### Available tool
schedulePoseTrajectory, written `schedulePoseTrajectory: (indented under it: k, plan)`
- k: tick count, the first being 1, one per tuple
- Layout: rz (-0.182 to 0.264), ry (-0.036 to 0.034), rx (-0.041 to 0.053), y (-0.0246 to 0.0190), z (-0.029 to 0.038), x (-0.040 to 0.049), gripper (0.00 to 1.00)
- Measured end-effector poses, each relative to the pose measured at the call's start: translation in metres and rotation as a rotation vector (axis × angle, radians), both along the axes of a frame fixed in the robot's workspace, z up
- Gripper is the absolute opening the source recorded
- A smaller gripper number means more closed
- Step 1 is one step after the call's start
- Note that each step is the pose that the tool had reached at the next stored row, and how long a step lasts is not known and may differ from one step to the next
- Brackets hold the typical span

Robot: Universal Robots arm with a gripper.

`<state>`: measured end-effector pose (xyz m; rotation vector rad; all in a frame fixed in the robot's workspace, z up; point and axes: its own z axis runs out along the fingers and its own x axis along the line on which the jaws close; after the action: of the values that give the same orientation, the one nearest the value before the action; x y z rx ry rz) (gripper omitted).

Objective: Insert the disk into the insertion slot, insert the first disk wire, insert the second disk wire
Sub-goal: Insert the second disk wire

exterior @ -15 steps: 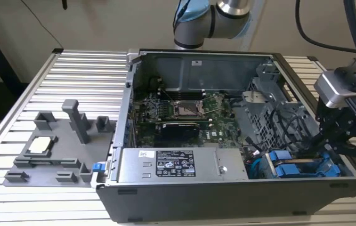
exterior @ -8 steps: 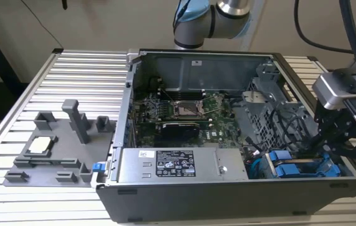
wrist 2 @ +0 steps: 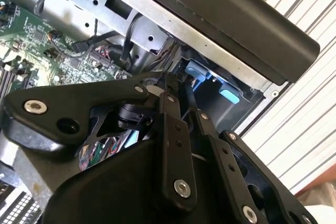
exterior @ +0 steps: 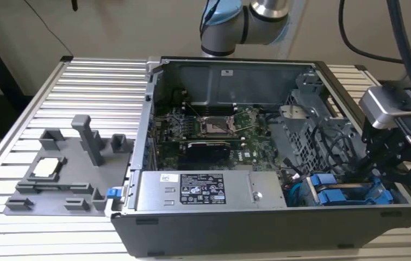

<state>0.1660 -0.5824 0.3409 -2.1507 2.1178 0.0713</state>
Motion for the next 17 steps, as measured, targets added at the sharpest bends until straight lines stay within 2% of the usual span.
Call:
schedulePoseTrajectory:
  k: [17]
  plan:
    - [0.000,0.0000,0.0023,-0.0001,-0.0036,-0.0008,0.19]
